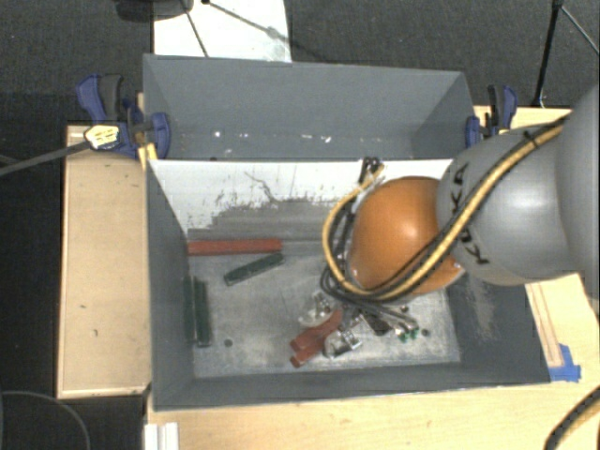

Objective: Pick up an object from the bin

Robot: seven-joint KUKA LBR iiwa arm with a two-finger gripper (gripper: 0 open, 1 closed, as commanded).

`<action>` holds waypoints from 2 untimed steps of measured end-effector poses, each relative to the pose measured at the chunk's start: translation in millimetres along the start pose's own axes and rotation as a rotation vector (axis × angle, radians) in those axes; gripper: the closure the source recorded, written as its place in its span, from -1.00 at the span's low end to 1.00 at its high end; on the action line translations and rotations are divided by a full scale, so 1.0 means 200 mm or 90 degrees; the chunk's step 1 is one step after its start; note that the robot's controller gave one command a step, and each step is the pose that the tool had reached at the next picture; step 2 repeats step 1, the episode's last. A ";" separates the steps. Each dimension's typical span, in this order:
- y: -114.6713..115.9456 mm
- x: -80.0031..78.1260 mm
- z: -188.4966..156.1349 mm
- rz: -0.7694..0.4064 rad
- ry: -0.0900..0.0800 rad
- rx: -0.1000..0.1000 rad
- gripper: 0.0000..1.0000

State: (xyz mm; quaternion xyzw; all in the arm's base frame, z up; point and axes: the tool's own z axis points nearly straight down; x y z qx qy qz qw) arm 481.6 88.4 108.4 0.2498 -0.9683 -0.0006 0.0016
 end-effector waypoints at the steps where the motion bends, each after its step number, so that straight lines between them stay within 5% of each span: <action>1: 0.00 0.00 -0.11 0.000 0.000 0.000 1.00; 2: 0.00 0.00 -0.11 0.000 0.000 0.000 1.00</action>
Offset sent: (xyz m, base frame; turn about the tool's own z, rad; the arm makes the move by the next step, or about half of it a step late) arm -0.0002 0.0001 0.0892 0.0000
